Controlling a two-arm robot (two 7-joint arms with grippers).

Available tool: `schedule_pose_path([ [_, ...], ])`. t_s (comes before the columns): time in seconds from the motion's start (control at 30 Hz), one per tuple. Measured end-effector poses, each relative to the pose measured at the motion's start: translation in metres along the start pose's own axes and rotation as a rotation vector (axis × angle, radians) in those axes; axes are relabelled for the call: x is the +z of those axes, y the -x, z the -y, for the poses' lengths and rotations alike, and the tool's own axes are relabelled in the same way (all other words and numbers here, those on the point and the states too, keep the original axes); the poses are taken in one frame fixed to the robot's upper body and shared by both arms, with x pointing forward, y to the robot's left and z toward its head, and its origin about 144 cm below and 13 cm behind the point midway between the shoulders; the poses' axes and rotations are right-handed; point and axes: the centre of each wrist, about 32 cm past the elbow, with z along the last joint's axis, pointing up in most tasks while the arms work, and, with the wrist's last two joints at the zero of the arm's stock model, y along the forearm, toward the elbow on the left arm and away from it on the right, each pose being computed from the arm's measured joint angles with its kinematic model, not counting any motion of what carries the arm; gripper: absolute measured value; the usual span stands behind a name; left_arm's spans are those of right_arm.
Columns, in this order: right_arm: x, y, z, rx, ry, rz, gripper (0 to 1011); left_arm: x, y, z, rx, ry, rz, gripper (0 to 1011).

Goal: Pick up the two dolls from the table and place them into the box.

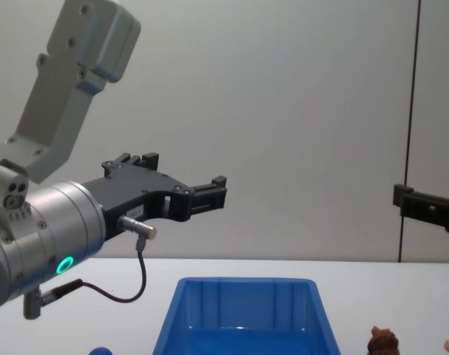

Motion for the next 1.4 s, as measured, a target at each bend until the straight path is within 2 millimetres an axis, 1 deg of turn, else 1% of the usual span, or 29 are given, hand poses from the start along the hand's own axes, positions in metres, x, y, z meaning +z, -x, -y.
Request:
schedule_pose_path([
  [0.4,-0.004,-0.002,0.002,-0.038,0.055,0.002,1001,0.0,0.0,0.0,0.0,0.0,0.0,1001],
  [0.83,-0.02,-0.004,0.002,-0.095,0.192,-0.002,1001,0.0,0.0,0.0,0.0,0.0,0.0,1001],
  [1.13,-0.033,0.0,-0.001,-0.146,0.292,-0.009,1001,0.0,0.0,0.0,0.0,0.0,0.0,1001],
  [1.4,-0.043,0.01,-0.007,-0.186,0.372,-0.01,1001,0.0,0.0,0.0,0.0,0.0,0.0,1001],
])
